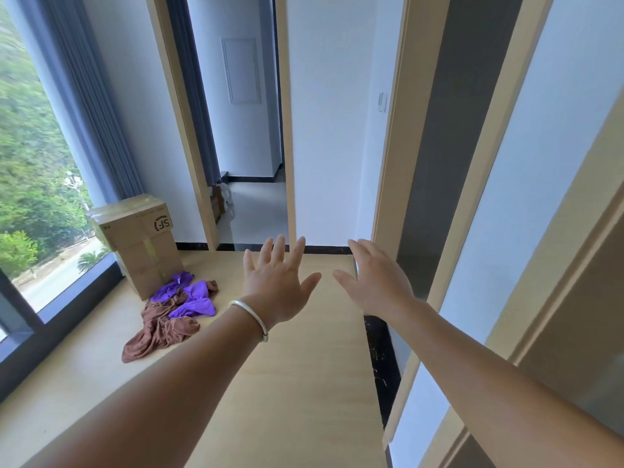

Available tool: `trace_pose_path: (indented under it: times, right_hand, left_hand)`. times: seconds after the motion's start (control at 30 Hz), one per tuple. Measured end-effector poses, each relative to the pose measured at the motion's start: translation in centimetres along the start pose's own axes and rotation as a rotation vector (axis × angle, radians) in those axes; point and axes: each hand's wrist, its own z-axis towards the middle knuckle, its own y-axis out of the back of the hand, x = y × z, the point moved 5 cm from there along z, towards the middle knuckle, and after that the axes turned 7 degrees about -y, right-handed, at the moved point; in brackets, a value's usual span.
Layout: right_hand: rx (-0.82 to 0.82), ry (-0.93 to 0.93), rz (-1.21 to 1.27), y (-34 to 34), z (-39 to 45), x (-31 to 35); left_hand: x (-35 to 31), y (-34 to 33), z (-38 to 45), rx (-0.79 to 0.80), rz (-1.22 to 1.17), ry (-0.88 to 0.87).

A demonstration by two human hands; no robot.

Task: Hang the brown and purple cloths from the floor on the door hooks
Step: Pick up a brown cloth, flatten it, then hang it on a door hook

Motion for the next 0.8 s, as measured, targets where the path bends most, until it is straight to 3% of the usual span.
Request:
trace_pose_path:
  times: [0.47,0.8]
  right_hand:
    - [0.054,-0.039,0.009,-5.1,15.7,-4.3]
    - [0.027,-0.068,-0.003,-8.9,30.1,-3.4]
  left_hand:
    - [3.0,-4.8,16.6,-0.017,-0.007,-0.022]
    - [9.6,-7.8,30.7,-0.03,-0.017,-0.067]
